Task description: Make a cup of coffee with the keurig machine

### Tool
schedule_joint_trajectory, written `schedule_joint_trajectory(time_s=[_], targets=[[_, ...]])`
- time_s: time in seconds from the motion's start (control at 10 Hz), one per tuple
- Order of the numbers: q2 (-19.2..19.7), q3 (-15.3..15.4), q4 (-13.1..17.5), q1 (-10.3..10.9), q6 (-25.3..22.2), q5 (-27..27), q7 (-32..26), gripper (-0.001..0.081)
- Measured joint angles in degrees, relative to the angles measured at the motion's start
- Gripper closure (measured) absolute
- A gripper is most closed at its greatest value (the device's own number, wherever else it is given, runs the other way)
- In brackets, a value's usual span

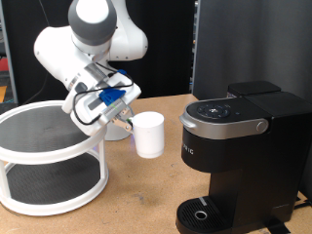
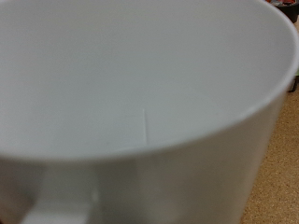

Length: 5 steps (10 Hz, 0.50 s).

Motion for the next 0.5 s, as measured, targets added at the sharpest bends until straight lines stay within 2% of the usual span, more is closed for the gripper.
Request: schedule_joint_trajectory(time_s=[0.5], targets=[[7.3, 3.8, 1.0, 1.7, 5.3, 10.4, -8.7, 0.073]])
